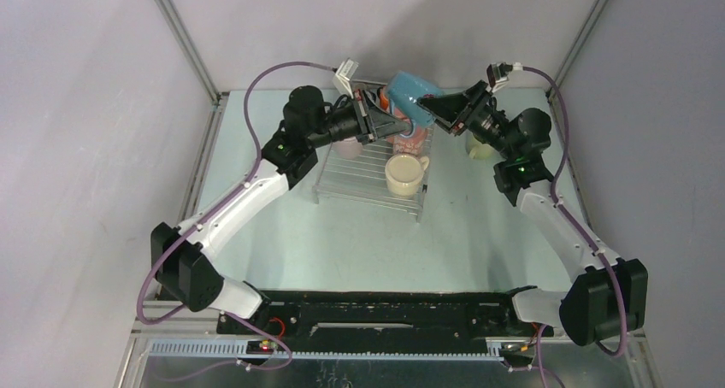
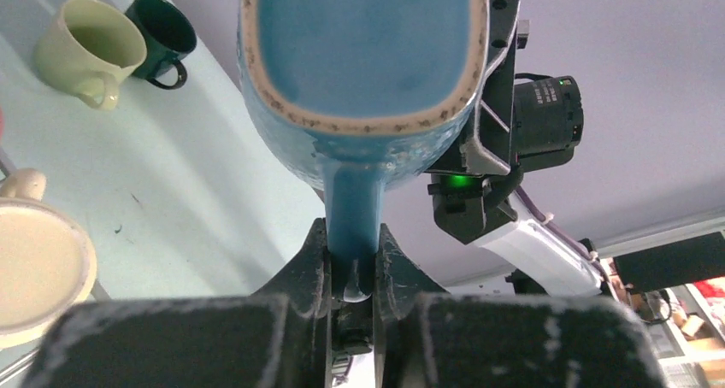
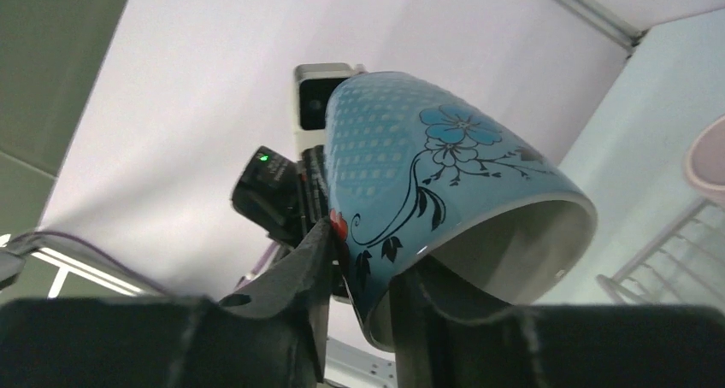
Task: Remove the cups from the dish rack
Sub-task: Place the cup at the center of the board.
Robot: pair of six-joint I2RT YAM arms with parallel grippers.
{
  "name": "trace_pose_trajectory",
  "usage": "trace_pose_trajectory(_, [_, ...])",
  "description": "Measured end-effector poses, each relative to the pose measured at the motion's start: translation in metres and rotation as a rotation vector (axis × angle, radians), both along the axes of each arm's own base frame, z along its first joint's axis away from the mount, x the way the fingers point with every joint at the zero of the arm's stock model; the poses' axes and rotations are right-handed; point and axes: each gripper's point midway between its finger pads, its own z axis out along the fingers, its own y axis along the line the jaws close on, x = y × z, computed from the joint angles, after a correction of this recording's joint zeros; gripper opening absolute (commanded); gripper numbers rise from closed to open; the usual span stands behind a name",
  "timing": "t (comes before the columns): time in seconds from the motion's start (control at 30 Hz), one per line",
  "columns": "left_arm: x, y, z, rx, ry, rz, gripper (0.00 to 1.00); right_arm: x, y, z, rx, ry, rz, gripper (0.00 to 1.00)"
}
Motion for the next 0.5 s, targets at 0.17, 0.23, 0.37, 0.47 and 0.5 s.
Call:
trace_pose_trajectory(0.17, [-0.005,-0.002,0.001,-0.05,0.069,-0.025,0.03,-0.007,0.001,0.012,0.032,-0.037,0.027,0.0])
trace_pose_trajectory(0.23, [-0.006,-0.003,0.003,-0.068,0.078,-0.032,0.27,-0.008,0.001,0.014,0.035,-0.051,0.029,0.0])
trace_pose_trajectory(0.37, [-0.007,-0.004,0.0,-0.072,0.071,-0.036,0.67,-0.008,0.002,0.012,0.029,-0.047,0.026,0.0])
trace_pose_trajectory(0.47, [-0.009,-0.005,-0.002,-0.077,0.058,-0.049,0.85,-0.002,0.005,-0.003,0.003,0.007,0.02,0.0])
trace_pose_trajectory(0.5, [-0.01,-0.005,-0.003,-0.08,0.054,-0.052,0.9,-0.001,0.005,-0.007,-0.004,0.021,0.019,0.0])
